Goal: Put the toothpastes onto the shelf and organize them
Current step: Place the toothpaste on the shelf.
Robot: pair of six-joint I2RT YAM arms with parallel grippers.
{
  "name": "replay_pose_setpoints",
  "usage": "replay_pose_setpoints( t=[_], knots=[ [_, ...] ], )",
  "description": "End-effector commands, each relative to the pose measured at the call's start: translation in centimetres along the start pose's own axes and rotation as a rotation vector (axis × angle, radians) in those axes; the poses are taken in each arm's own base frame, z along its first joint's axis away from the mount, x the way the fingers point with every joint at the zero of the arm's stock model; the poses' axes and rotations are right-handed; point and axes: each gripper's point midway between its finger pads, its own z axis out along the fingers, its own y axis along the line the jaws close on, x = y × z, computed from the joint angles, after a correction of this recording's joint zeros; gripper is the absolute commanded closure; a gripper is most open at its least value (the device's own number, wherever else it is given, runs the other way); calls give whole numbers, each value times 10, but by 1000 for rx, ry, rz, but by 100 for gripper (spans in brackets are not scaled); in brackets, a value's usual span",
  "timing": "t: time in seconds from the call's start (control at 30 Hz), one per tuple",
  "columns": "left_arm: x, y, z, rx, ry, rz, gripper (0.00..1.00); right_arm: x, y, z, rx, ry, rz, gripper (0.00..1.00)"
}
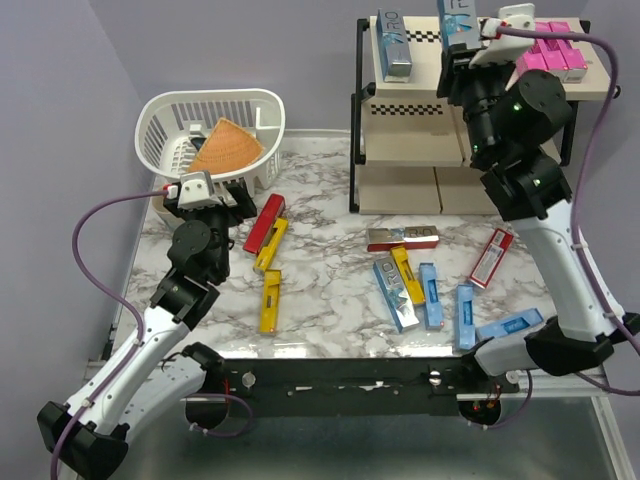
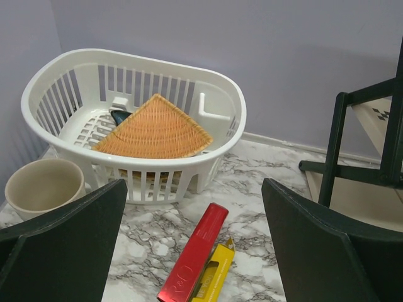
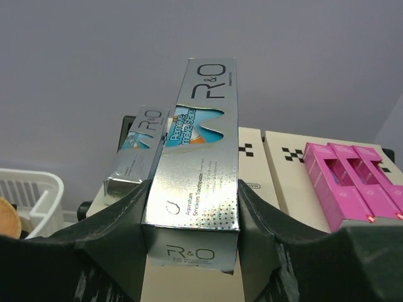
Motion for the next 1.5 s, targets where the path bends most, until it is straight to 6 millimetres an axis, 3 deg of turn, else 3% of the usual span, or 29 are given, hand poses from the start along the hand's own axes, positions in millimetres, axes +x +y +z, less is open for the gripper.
replay_pose_setpoints(
  t=[0.0, 0.07, 0.1, 0.33, 0.83, 0.93, 1.13, 1.47],
  knots=[
    [-3, -8, 2, 32, -3, -8, 1, 19, 18, 31, -117, 40, 16, 83],
    [-2, -9, 2, 38, 0, -4, 1, 21, 16, 38, -115, 45, 22, 83],
    [-2, -10, 2, 41, 1, -6, 1, 33, 18, 46, -124, 74, 19, 83],
    [1, -13, 3, 57, 10, -9, 1, 67, 19, 75, -115, 139, 37, 82],
    [5, -18, 5, 75, 24, -5, 1, 112, 20, 106, -75, 198, 79, 78],
    [5, -18, 5, 78, 26, -2, 1, 117, 21, 108, -76, 202, 87, 76],
    [7, -20, 5, 83, 30, -1, 1, 120, 21, 107, -76, 210, 93, 58],
    [10, -23, 6, 97, 42, 0, 1, 99, 13, 95, -71, 172, 103, 39]
  ],
)
